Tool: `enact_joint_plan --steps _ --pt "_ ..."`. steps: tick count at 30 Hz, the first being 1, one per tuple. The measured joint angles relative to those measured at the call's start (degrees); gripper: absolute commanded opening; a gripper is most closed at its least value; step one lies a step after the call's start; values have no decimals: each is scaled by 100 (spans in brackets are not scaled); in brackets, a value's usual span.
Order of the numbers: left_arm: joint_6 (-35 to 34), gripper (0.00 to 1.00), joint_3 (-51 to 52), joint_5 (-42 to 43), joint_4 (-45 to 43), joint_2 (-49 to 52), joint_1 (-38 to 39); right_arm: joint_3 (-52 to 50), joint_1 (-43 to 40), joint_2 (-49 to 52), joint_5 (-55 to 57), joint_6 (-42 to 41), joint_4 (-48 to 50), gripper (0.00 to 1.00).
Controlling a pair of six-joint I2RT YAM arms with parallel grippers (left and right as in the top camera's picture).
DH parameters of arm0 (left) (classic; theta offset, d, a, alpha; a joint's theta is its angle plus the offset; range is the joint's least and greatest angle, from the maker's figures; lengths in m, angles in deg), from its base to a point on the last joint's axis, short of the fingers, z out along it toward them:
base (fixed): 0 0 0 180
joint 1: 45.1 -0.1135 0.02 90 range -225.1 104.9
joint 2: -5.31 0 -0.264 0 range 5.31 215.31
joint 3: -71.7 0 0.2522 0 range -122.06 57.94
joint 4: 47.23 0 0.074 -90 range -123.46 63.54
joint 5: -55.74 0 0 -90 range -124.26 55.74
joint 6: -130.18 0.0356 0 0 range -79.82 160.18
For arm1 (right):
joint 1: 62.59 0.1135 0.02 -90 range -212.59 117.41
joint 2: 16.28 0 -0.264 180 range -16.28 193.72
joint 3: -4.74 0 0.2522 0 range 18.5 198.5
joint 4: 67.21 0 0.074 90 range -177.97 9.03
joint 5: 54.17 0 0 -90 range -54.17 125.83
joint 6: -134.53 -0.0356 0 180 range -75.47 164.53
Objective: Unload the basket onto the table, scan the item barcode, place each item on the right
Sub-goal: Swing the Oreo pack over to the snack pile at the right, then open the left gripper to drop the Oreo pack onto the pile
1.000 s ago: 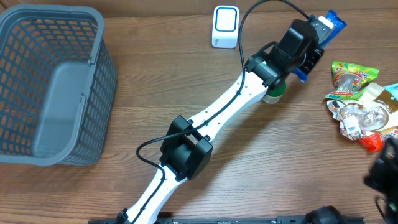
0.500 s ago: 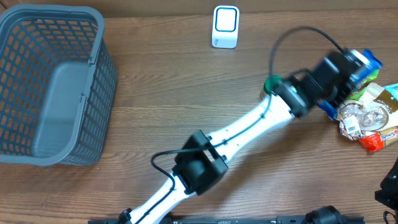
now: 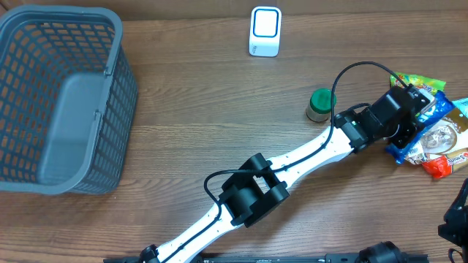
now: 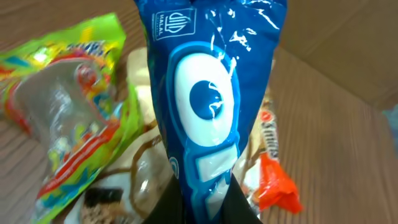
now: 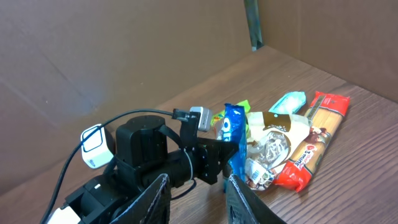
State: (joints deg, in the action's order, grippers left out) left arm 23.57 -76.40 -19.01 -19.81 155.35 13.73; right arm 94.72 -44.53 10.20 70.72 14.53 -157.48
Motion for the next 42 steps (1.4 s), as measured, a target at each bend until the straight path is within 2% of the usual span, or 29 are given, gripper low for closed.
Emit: enact_joint_plan --steps 4,5,6,7,8,15,20,24,30,36,42 --pt "-4 4 7 -339 400 0 0 0 0 0 -9 0 0 32" --pt "-2 11 7 -380 422 0 0 0 0 0 -13 0 -2 32" --pt "17 40 7 -400 415 0 0 0 0 0 -15 -4 -2 32" --pt "39 81 7 -393 415 0 -2 0 2 0 -15 -2 -2 32" --pt "35 100 7 -393 404 0 -4 0 0 0 -17 -2 -2 33" --pt "201 100 7 -393 636 0 -52 0 2 0 -22 -2 -4 35" --pt "317 100 7 -522 1263 -177 -297 0 2 0 -22 -4 -11 36" --pt "466 100 9 -745 1759 -726 -713 -2 0 0 -59 -4 -11 36" --pt "826 100 2 -1207 2732 -2203 -1403 -44 2 0 -380 -7 15 36" --pt "1025 100 -116 -1547 4094 -3056 -1788 -743 0 -2 -1032 -4 560 36" --pt "1460 100 -55 -1419 5123 -2691 -2017 -1683 0 17 -1519 -4 1178 37"
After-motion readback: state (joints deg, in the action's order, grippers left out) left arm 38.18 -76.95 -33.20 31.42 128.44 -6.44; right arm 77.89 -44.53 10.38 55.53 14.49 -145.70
